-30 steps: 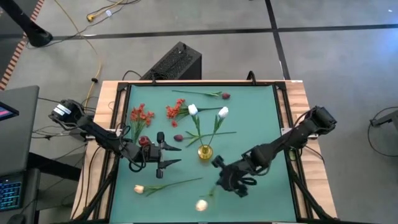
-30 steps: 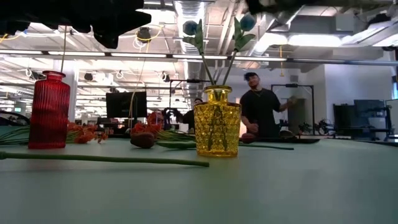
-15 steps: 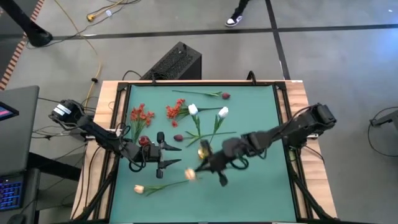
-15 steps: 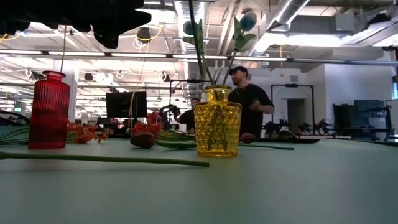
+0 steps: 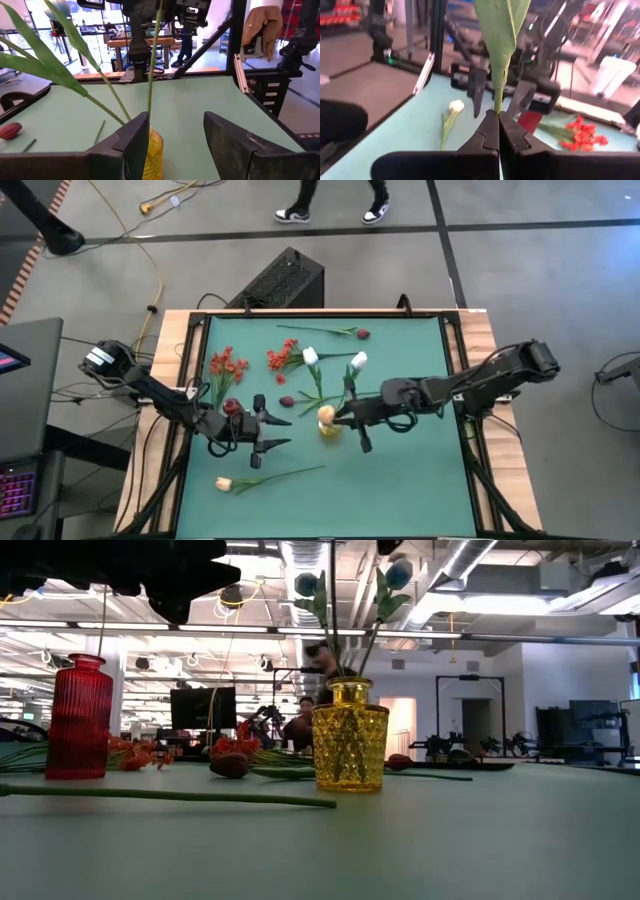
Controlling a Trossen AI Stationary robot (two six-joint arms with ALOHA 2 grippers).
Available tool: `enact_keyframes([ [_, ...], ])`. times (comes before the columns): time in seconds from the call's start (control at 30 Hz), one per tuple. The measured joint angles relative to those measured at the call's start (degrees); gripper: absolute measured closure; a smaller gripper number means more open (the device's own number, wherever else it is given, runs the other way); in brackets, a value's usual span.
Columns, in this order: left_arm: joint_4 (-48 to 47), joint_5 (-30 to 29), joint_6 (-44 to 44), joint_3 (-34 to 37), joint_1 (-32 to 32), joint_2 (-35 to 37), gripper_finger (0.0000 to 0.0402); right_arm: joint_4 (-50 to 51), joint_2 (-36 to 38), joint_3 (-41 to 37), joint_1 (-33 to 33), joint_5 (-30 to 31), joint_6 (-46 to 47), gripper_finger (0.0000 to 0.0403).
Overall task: Sort flowers into vase by color
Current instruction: Put the right yellow flower into the yellow vase
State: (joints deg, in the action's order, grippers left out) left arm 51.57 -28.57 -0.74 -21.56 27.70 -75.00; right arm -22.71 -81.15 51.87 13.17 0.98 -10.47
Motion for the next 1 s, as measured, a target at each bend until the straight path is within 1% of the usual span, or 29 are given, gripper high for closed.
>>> enact_keyframes([
  [0.1, 0.0, 0.0, 0.2, 0.0, 0.0, 0.0, 0.0223, -2.5, 0.7, -2.9, -0.6, 1.8, 0.0, 0.0385],
  [0.2, 0.1, 0.0, 0.2, 0.0, 0.0, 0.0, 0.0223, -3.2, 0.7, -4.4, -1.2, 2.2, 0.9, 0.0385],
  [0.57, 0.2, -0.1, 0.4, 0.0, 0.0, 0.0, 0.0223, -3.0, 0.3, -4.4, -1.7, 2.2, 2.0, 0.0385],
  [0.7, 0.1, -0.1, 0.4, 0.0, 0.0, 0.0, 0.0223, -1.2, 0.3, -4.4, -1.7, 2.2, 2.9, 0.0384],
  [0.77, 0.1, -0.1, 0.4, 0.0, 0.0, 0.0, 0.0223, 0.1, 0.3, -4.4, -1.7, 2.2, 2.9, 0.0379],
  [0.9, 0.1, -0.1, 0.4, 0.0, 0.0, 0.0, 0.0223, 3.8, 0.3, -4.3, -1.7, 2.2, 2.9, 0.0352],
  [1.0, 0.1, -0.2, 0.0, 0.0, 0.0, 0.0, 0.0223, 4.4, 0.2, -4.3, -1.8, 2.2, 3.5, 0.0338],
])
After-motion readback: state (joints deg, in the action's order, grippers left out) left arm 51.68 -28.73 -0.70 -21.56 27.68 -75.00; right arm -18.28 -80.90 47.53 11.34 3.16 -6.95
